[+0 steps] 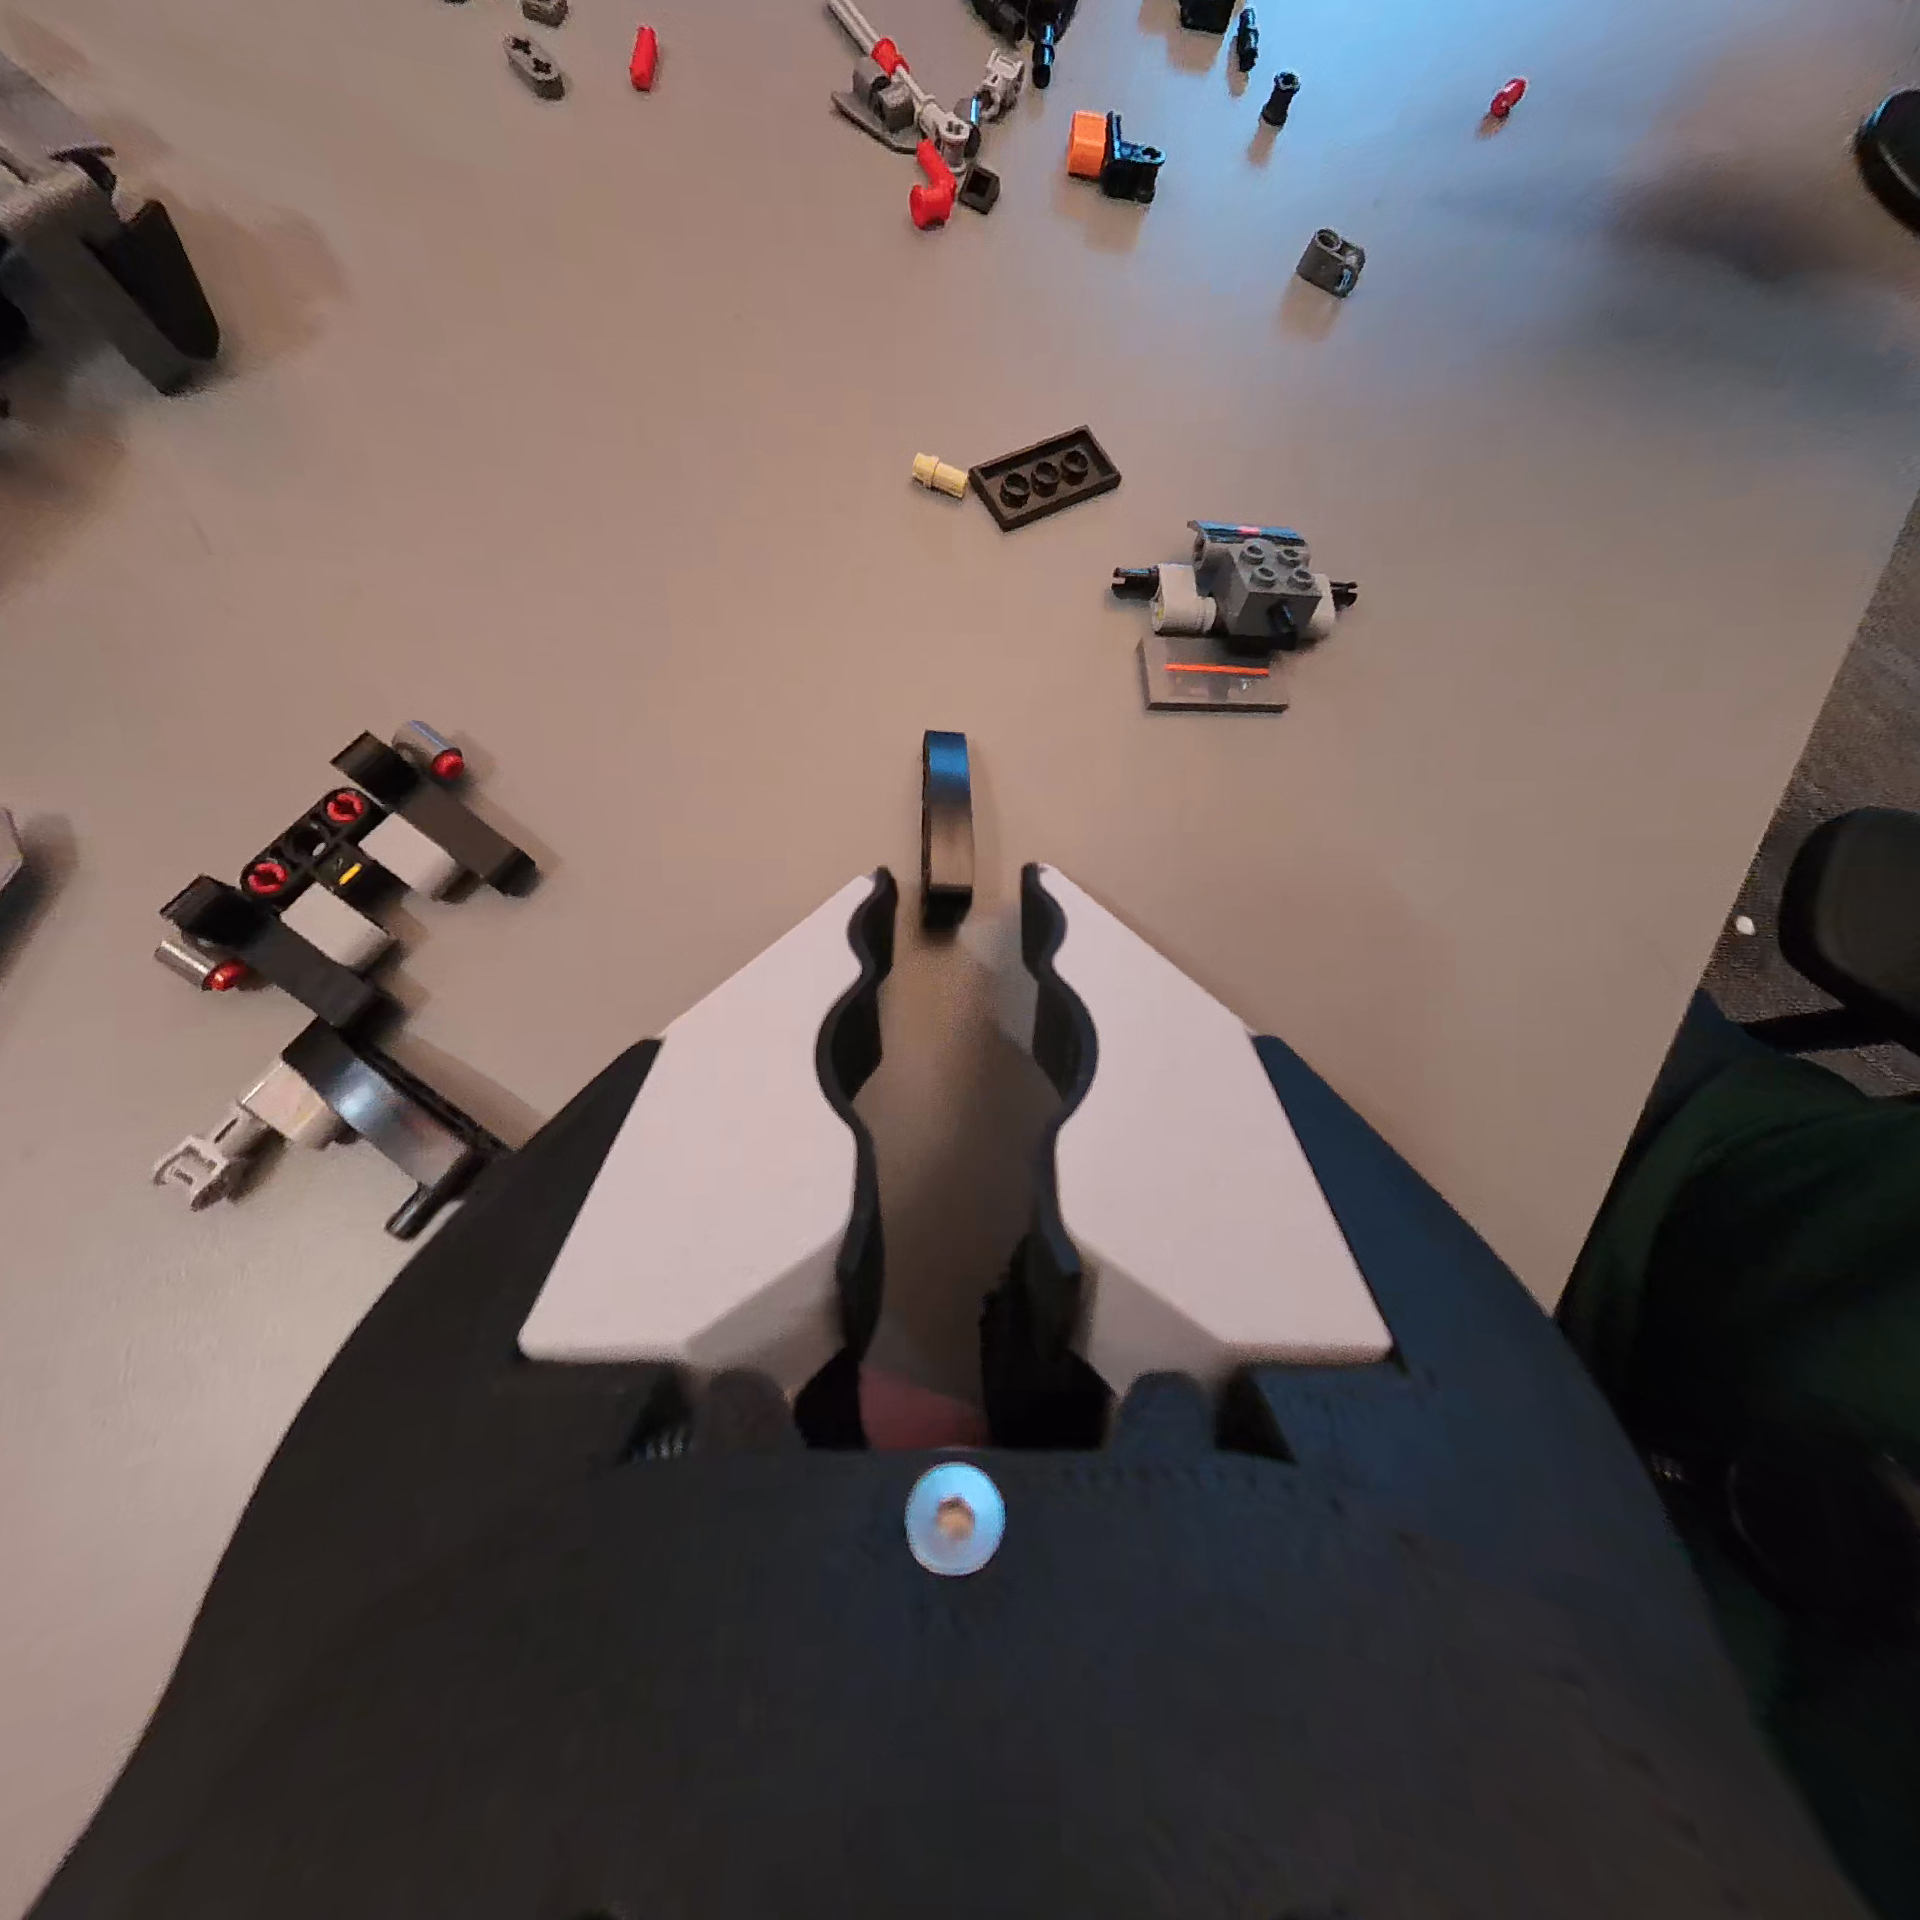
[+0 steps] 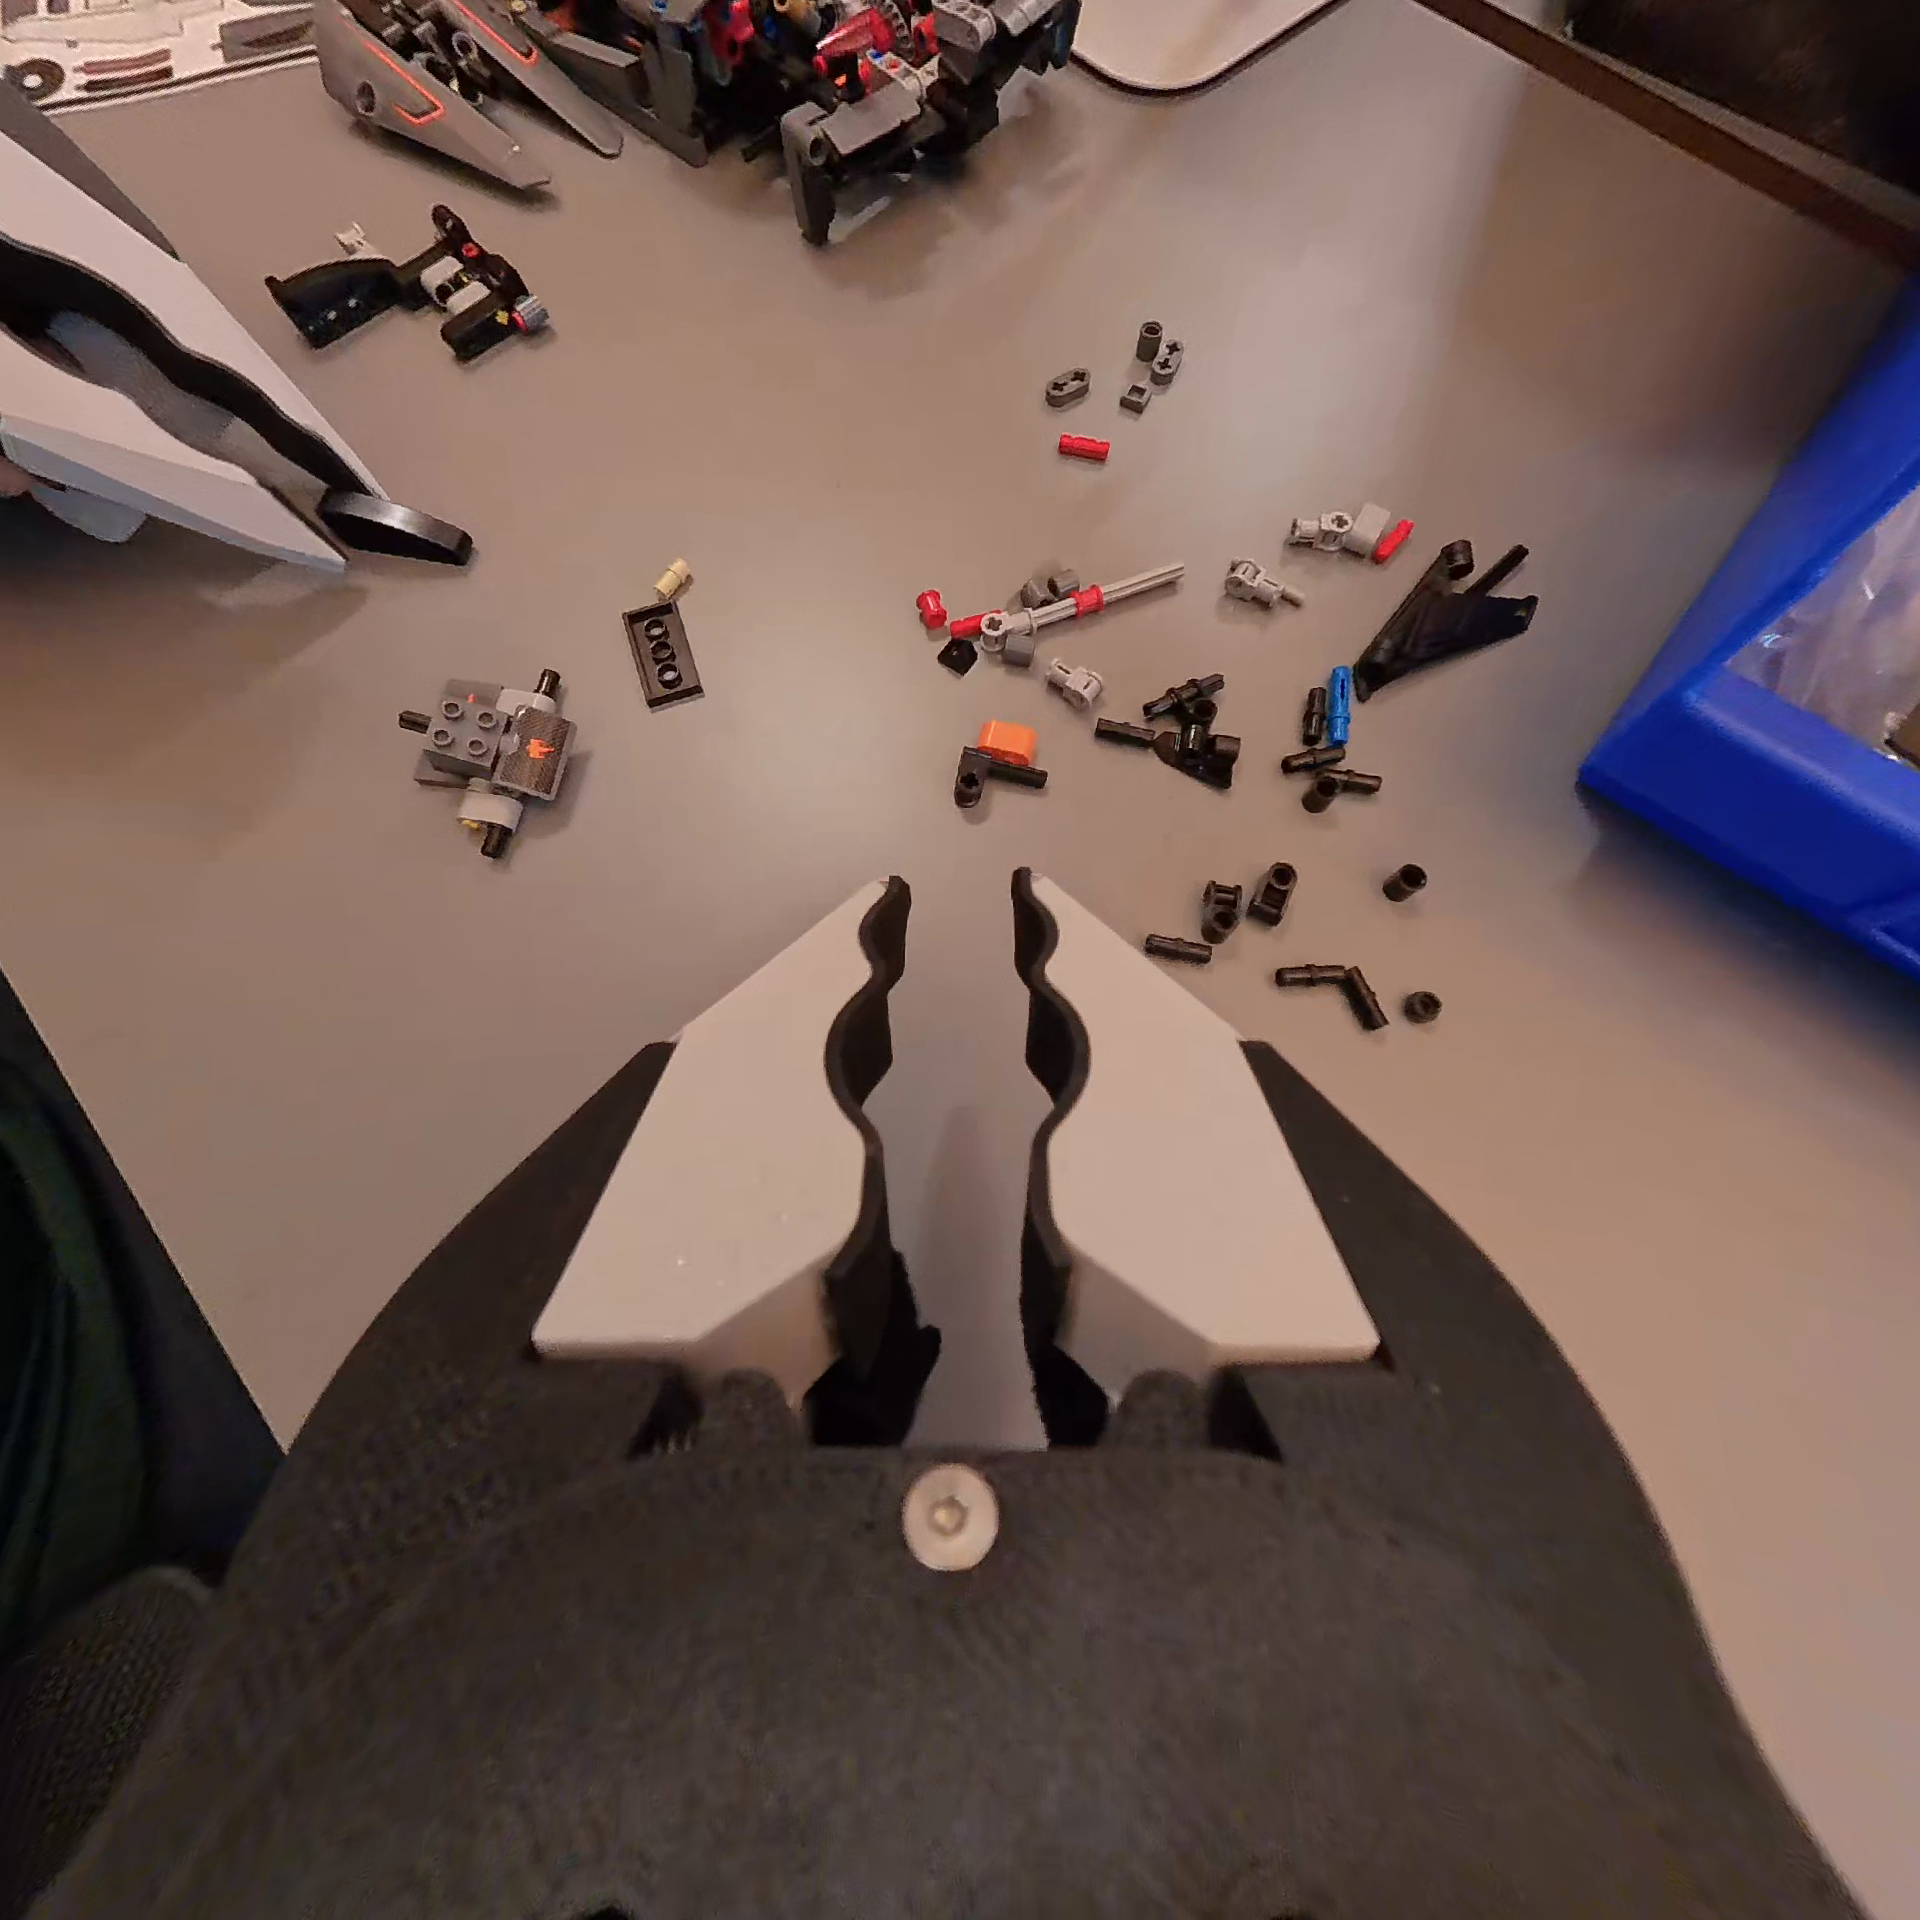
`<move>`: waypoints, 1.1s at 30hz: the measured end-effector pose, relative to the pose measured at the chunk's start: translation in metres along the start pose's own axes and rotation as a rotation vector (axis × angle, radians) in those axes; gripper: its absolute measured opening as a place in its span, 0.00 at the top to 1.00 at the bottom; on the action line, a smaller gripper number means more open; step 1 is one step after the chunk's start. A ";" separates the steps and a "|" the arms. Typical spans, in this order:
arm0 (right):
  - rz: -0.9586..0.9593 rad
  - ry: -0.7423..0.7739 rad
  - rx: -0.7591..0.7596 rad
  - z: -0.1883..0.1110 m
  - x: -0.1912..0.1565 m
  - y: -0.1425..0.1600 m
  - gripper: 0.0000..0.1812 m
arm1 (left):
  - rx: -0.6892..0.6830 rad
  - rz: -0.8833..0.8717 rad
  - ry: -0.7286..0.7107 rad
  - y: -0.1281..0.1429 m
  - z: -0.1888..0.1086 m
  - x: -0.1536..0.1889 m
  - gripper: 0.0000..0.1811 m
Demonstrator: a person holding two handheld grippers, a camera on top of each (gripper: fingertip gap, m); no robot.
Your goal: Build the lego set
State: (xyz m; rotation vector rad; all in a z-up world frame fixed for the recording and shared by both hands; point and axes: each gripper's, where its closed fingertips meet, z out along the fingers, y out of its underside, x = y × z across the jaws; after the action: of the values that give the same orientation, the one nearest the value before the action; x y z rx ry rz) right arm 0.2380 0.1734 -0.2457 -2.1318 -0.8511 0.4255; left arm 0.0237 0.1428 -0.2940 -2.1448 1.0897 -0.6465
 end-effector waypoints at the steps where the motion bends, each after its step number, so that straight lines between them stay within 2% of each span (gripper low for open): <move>1: -0.001 -0.002 -0.001 0.000 0.000 0.000 0.90 | -0.003 0.002 -0.001 0.002 -0.001 0.000 0.86; 15: 0.024 0.033 0.002 -0.009 0.004 0.007 0.89 | -0.009 0.019 0.082 0.002 -0.003 0.021 0.85; 19: 0.026 0.058 -0.023 -0.007 0.010 0.010 0.88 | 0.021 0.040 0.103 0.003 -0.012 0.016 0.84; 24: 0.020 0.118 -0.108 -0.002 0.024 0.023 0.87 | 0.042 0.022 0.038 0.006 -0.022 -0.004 0.85; 33: 0.031 0.131 -0.130 0.005 0.035 0.025 0.83 | -0.002 0.011 -0.003 0.018 -0.021 -0.014 0.85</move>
State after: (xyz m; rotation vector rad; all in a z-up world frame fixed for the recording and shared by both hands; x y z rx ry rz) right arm 0.2713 0.1894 -0.2687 -2.2673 -0.7903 0.2488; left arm -0.0077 0.1399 -0.2945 -2.1396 1.0999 -0.6371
